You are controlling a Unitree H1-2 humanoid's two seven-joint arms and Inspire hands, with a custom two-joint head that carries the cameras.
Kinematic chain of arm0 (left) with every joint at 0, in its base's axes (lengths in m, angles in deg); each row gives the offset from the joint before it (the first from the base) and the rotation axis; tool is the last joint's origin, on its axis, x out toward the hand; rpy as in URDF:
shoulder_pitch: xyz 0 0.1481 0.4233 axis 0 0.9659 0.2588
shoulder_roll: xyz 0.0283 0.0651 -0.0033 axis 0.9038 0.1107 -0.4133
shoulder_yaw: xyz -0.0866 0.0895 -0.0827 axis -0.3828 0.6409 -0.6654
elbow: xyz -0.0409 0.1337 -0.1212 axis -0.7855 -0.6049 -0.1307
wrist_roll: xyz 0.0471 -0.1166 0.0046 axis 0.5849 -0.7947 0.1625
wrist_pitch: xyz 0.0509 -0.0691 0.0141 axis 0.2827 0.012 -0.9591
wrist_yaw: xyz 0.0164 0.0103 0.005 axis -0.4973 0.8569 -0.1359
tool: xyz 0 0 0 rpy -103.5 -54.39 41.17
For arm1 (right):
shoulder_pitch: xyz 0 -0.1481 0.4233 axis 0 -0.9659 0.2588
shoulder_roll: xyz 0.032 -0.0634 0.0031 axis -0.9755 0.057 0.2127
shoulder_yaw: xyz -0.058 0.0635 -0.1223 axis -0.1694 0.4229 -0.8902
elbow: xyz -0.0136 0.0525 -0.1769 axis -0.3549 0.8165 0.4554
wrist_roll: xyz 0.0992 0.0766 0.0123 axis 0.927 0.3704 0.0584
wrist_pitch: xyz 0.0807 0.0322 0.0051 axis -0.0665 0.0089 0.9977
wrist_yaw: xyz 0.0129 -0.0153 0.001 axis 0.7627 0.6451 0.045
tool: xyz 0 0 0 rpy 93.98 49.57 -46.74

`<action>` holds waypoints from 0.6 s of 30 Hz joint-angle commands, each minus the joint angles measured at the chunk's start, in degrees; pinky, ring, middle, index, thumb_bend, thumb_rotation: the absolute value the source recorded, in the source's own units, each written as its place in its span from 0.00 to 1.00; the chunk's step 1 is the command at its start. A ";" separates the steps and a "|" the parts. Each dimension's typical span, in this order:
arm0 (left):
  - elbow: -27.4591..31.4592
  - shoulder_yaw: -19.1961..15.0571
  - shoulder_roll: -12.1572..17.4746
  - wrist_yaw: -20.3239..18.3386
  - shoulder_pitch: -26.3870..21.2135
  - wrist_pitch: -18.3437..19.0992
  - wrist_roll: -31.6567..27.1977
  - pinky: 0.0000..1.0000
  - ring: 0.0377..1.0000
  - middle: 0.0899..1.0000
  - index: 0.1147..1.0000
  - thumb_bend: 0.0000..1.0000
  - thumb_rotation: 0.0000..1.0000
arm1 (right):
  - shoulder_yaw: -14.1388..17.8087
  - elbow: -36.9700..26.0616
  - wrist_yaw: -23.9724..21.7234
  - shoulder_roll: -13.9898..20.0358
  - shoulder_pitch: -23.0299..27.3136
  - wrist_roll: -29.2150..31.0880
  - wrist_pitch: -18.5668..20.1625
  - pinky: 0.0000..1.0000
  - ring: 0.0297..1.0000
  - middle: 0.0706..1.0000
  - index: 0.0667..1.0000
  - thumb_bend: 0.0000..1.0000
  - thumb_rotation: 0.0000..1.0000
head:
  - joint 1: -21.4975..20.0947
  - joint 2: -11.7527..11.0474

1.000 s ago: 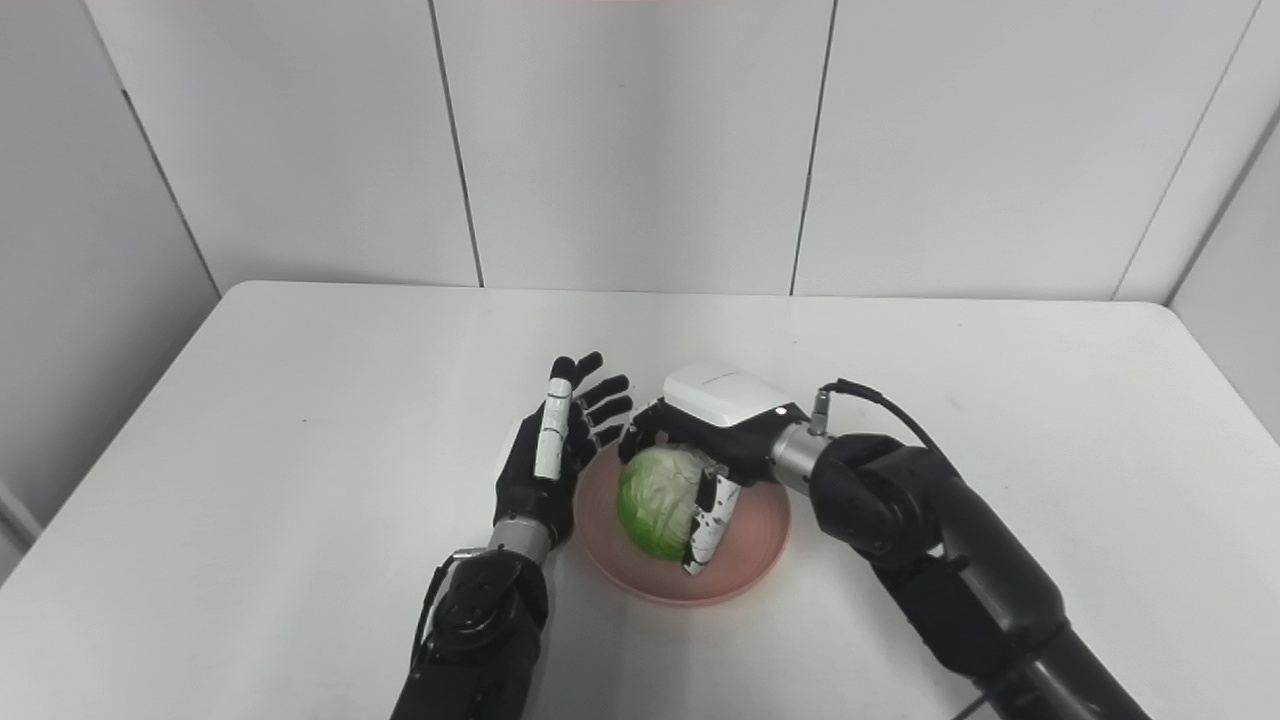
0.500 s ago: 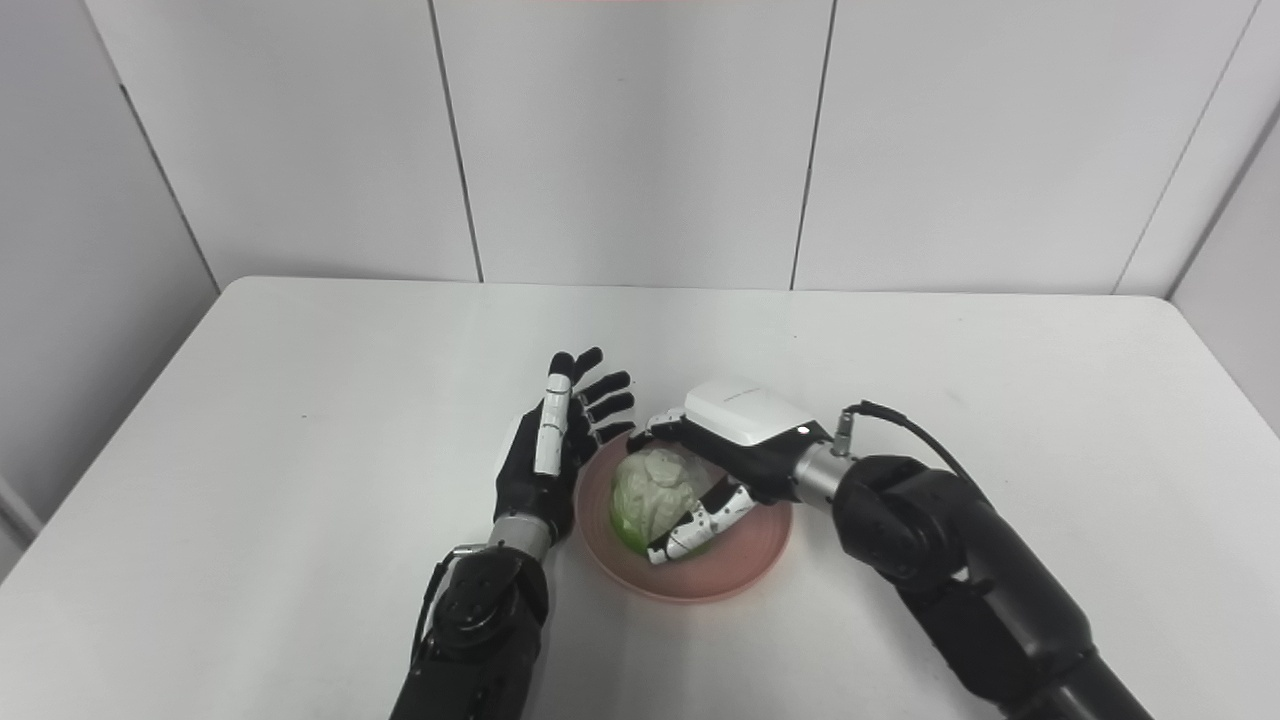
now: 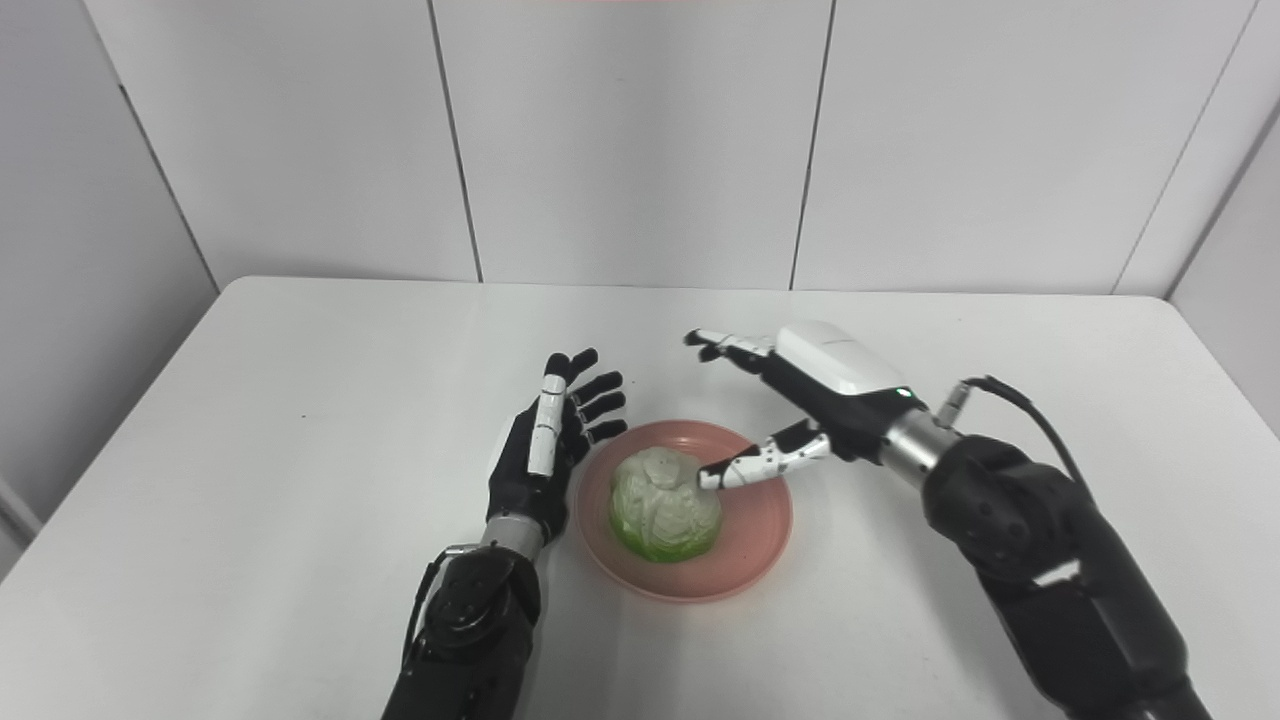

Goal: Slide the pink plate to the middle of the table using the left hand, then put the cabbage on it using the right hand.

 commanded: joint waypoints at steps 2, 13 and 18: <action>0.18 -0.46 0.43 0.57 0.99 1.33 -0.07 0.71 0.78 0.77 0.82 0.71 0.94 | 4.65 0.00 6.97 -3.04 -0.32 3.61 -0.42 0.68 0.79 0.83 0.87 0.87 0.85 | 0.09 -0.02; 0.62 -0.73 0.99 3.10 1.57 -2.72 2.66 0.69 0.80 0.80 0.82 0.69 0.91 | 11.50 8.37 15.16 -9.80 -6.92 14.91 -3.26 0.71 0.77 0.79 0.83 0.75 0.76 | -0.26 0.05; -2.36 -0.69 1.41 5.92 1.70 -12.12 6.02 0.80 0.82 0.82 0.80 0.68 0.90 | 16.86 11.06 15.86 -16.22 -10.35 27.37 0.10 0.76 0.80 0.81 0.82 0.77 0.83 | -0.51 0.06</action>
